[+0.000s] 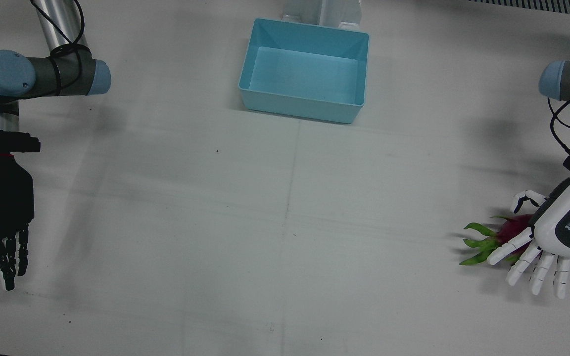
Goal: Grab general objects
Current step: 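Tighten the left hand grip and lift the pink dragon fruit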
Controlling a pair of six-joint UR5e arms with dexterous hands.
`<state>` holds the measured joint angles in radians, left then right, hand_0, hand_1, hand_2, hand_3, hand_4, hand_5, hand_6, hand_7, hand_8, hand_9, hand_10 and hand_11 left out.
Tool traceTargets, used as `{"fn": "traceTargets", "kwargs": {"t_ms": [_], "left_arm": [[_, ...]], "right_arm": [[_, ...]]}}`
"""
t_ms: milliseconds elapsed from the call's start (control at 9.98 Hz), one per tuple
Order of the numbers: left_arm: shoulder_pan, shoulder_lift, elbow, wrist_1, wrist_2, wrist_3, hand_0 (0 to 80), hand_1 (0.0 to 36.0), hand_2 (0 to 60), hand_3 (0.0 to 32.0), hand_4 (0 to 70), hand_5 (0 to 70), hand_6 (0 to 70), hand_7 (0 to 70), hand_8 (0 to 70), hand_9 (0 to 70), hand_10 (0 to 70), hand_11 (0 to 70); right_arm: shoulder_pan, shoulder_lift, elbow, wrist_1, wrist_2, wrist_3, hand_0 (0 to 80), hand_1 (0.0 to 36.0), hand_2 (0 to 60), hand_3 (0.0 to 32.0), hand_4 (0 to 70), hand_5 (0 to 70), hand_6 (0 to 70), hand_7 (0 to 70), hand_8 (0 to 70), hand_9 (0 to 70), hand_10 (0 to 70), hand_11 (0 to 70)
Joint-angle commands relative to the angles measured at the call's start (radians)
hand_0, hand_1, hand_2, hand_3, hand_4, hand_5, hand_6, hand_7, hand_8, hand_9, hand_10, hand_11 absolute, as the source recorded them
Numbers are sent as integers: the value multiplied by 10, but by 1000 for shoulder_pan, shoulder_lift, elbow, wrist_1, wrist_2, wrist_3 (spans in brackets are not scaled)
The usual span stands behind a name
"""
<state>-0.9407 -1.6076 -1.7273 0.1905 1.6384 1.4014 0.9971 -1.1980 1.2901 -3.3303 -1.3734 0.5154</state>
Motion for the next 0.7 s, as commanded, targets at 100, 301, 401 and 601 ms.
{"fn": "traceTargets", "kwargs": {"t_ms": [100,301,401,601], "left_arm": [[0,0,12,-8,0,1,548,360,600,320,0,0,0,0,3,0,10,50],[3,2,14,-13,0,2,578,360,600,320,0,0,0,0,0,0,67,138],[3,2,14,-13,0,2,603,360,600,320,0,0,0,0,0,0,72,146],[2,6,5,-19,0,4,800,360,600,320,0,1,0,156,28,17,147,264]], "right_arm": [[0,0,0,0,0,0,0,0,0,0,0,0,0,0,0,0,0,0],[0,0,0,0,0,0,0,0,0,0,0,0,0,0,0,0,0,0],[0,0,0,0,0,0,0,0,0,0,0,0,0,0,0,0,0,0],[0,0,0,0,0,0,0,0,0,0,0,0,0,0,0,0,0,0]]}}
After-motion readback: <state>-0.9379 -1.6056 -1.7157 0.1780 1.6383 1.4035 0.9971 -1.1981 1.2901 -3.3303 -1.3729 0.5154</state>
